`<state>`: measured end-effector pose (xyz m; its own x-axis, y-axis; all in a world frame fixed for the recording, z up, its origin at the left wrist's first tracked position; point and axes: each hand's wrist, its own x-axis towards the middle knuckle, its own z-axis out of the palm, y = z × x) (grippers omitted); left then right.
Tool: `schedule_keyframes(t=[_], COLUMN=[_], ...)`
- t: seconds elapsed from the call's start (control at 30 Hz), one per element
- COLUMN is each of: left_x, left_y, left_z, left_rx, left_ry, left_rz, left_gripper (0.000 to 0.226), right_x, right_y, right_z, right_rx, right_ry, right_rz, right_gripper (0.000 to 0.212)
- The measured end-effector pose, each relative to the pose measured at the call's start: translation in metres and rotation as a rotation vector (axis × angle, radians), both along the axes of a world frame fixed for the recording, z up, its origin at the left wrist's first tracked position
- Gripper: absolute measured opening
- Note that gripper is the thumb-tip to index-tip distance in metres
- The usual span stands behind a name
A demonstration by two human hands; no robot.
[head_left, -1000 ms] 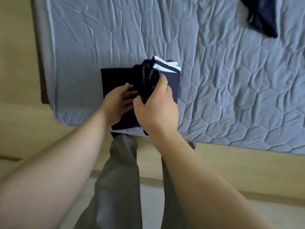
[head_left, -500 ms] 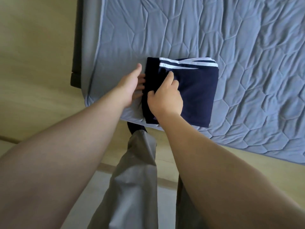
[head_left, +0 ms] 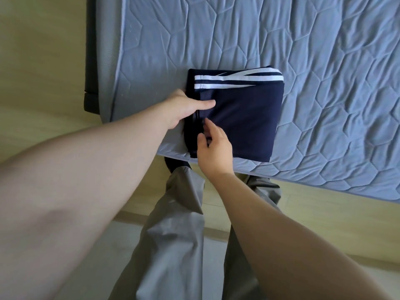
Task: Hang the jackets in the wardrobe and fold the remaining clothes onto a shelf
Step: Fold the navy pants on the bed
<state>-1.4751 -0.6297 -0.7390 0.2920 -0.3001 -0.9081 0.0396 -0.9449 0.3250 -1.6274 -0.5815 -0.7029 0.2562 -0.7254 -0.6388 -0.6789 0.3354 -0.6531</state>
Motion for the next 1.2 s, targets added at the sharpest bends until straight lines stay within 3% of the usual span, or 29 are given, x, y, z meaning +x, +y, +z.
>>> schedule_keyframes(t=[0.1,0.17,0.23,0.43,0.53,0.6,0.67,0.73,0.83,0.97,1.2], left_x=[-0.01,-0.017,-0.025,-0.052,-0.039,-0.02,0.005,0.032,0.075,0.137,0.248], left_y=[-0.006,-0.006,-0.004,0.009,0.021,0.037,0.053,0.075,0.115,0.17,0.269], left_z=[0.002,0.012,0.027,0.139,0.216,0.269,0.32,0.366,0.424,0.469,0.513], left_rx=[-0.104,-0.14,-0.149,-0.172,-0.18,-0.16,-0.173,-0.202,-0.241,-0.323,-0.349], left_ry=[-0.01,-0.029,-0.059,-0.167,-0.248,-0.255,-0.188,-0.159,-0.188,-0.183,-0.336], left_rz=[0.055,0.107,0.168,0.525,0.812,1.014,1.208,1.347,1.463,1.611,1.817], left_gripper=[0.053,0.053,0.056,0.042,0.039,0.048,0.053,0.041,0.038,0.057,0.082], right_x=[-0.009,-0.014,-0.017,-0.024,-0.007,0.012,0.038,0.065,0.119,0.204,0.356], right_y=[0.003,-0.001,-0.008,-0.022,-0.028,-0.023,-0.021,-0.016,-0.002,0.027,0.105], right_z=[0.003,0.006,0.018,0.121,0.184,0.231,0.28,0.322,0.375,0.422,0.476], right_rx=[0.147,0.288,0.479,0.997,1.299,1.411,1.403,1.338,1.159,1.003,0.755], right_ry=[0.019,0.053,0.069,0.173,0.022,-0.1,-0.189,-0.186,-0.167,-0.192,-0.11], right_rz=[-0.255,-0.471,-0.668,-0.761,-0.948,-0.911,-0.73,-0.626,-0.484,-0.389,-0.093], right_gripper=[0.029,0.014,0.013,0.052,0.091,0.104,0.105,0.106,0.081,0.043,0.036])
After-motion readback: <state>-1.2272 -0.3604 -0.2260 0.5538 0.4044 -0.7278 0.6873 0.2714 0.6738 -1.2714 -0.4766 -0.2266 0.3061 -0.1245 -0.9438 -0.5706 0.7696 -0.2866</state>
